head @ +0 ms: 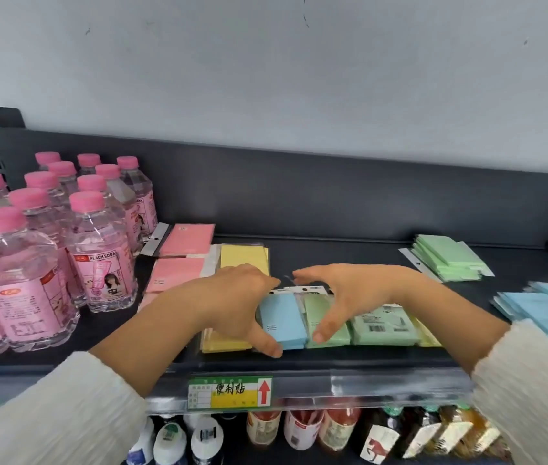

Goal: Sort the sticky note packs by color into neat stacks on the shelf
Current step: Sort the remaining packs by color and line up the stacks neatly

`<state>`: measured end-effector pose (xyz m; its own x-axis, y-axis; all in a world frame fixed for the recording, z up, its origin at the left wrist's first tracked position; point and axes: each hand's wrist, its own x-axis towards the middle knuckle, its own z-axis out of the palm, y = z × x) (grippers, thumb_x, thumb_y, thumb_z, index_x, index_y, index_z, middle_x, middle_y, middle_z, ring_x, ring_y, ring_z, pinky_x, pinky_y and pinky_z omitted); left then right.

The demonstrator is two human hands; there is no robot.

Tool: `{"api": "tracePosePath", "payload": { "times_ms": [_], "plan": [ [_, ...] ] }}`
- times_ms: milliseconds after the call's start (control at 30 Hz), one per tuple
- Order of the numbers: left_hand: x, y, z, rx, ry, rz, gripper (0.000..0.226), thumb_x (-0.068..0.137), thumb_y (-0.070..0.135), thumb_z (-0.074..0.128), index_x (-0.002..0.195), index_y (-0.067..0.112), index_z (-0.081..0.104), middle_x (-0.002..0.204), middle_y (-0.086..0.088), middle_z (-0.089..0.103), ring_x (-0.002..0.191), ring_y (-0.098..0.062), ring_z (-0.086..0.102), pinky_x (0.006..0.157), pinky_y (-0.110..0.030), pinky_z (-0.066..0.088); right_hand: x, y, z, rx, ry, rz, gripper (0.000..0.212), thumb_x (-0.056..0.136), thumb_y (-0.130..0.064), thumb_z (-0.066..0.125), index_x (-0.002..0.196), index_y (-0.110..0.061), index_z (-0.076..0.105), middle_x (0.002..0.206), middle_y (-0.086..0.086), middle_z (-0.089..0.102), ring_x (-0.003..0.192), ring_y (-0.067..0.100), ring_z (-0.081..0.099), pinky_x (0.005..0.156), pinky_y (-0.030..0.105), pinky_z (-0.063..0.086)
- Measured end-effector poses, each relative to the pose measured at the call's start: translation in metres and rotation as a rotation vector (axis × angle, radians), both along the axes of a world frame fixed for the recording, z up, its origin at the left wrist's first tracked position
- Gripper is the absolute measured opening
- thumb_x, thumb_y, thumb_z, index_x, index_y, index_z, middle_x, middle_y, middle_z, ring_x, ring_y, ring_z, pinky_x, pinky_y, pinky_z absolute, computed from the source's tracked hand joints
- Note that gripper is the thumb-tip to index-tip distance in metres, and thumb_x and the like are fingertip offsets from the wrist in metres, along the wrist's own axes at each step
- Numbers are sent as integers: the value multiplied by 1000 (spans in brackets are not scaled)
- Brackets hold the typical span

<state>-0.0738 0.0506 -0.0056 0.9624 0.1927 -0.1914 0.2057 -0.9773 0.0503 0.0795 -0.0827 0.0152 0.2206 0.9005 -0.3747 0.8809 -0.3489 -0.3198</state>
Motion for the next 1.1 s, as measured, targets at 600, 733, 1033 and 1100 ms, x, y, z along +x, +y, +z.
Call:
{"api": "tracePosePath", "payload": {
  "times_ms": [600, 733, 1033, 1100],
  "plan": [
    [47, -27, -16, -10, 2, -36, 64, 56, 55, 73, 108, 23, 51, 96, 1, 51, 90, -18, 50, 75, -38, 53, 19, -38, -22, 103, -131, -13, 81, 64, -24, 80, 135, -25, 41, 123, -4, 52, 107, 18, 53, 93, 38, 48],
    [61, -41, -16, -52, 0, -38, 64, 59, 54, 73, 111, 23, 50, 99, 0, 51, 95, -20, 47, 79, -39, 52, 32, -54, -20, 110, -92, -48, 80, 64, -23, 80, 134, -27, 43, 123, -4, 54, 105, 17, 55, 90, 35, 50],
    [60, -48, -9, -21, 47, 24, 68, 64, 47, 74, 122, 28, 44, 107, 4, 53, 103, -20, 47, 87, -41, 48, 78, -89, -8, 86, -87, -23, 118, 61, -36, 86, 149, -37, 7, 154, -13, 18, 139, 11, 22, 113, 29, 23],
    [57, -55, -6, -22, 57, 64, 88, 67, 48, 76, 140, 27, 31, 130, 3, 46, 121, -20, 39, 101, -40, 40, 92, -102, -8, 32, -134, 8, 116, 62, -36, 85, 149, -37, 7, 153, -11, 23, 138, 13, 27, 112, 31, 27]
  ]
}}
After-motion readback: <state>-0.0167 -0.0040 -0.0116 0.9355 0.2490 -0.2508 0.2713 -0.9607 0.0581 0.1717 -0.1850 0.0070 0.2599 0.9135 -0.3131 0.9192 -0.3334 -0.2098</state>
